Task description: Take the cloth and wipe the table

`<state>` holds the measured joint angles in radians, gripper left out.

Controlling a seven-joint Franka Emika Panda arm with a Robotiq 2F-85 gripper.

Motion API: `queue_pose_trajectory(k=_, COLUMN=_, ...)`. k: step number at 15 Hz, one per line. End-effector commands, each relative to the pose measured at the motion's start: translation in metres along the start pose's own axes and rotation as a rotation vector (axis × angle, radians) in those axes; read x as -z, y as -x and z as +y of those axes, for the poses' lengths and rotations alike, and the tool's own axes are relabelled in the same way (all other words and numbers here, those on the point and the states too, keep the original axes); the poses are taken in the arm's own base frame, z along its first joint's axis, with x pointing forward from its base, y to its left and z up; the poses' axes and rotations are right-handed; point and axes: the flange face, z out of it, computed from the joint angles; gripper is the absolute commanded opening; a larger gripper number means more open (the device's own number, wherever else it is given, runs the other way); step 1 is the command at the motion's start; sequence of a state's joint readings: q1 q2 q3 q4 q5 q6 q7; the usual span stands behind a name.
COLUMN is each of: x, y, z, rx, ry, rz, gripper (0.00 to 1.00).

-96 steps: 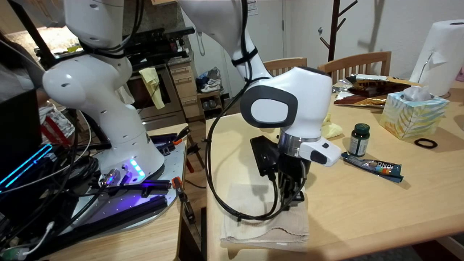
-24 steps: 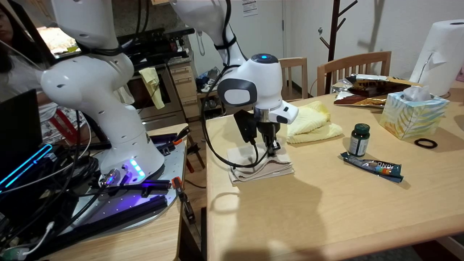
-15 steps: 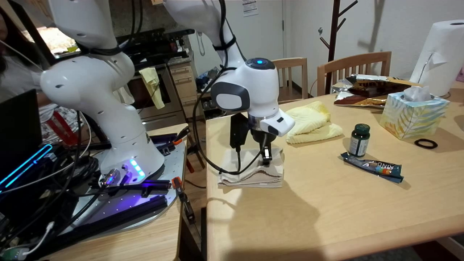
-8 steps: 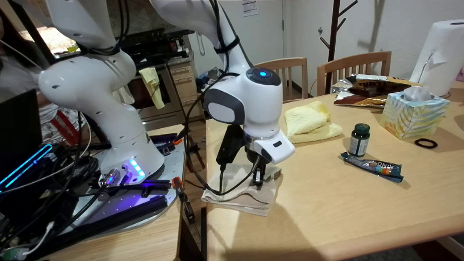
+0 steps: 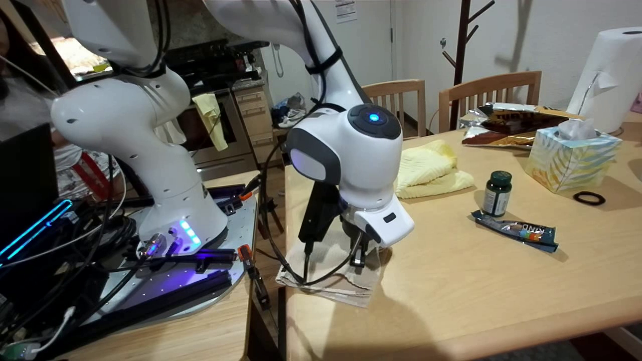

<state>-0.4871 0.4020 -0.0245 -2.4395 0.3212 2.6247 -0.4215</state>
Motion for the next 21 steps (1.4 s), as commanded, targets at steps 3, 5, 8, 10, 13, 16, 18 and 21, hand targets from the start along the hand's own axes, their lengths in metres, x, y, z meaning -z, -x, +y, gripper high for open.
queue_pose_trajectory(k=3, x=-0.04, y=-0.009, z=0.006, rx=0.072, ry=-0.053, rz=-0.03, gripper=0.01)
queue_pose_trajectory(k=5, x=-0.037, y=-0.011, z=0.004, rx=0.086, ry=-0.066, rz=-0.023, gripper=0.31)
queue_pose_trajectory(k=8, x=-0.032, y=-0.008, z=0.0, rx=0.09, ry=-0.047, rz=-0.042, gripper=0.5)
queue_pose_trajectory(k=10, x=-0.031, y=-0.005, z=-0.007, rx=0.1, ry=-0.016, rz=-0.051, gripper=0.62)
queue_pose_trajectory(k=13, x=-0.025, y=-0.001, z=-0.02, rx=0.125, ry=0.043, rz=-0.057, gripper=0.81)
queue_pose_trajectory(k=16, x=-0.012, y=0.002, z=-0.036, rx=0.152, ry=0.094, rz=-0.054, gripper=0.98)
queue_pose_trajectory(k=18, x=0.002, y=0.008, z=-0.048, rx=0.18, ry=0.121, rz=-0.035, gripper=1.0)
queue_pose_trajectory(k=21, x=0.025, y=0.017, z=-0.065, rx=0.223, ry=0.133, rz=0.01, gripper=1.0)
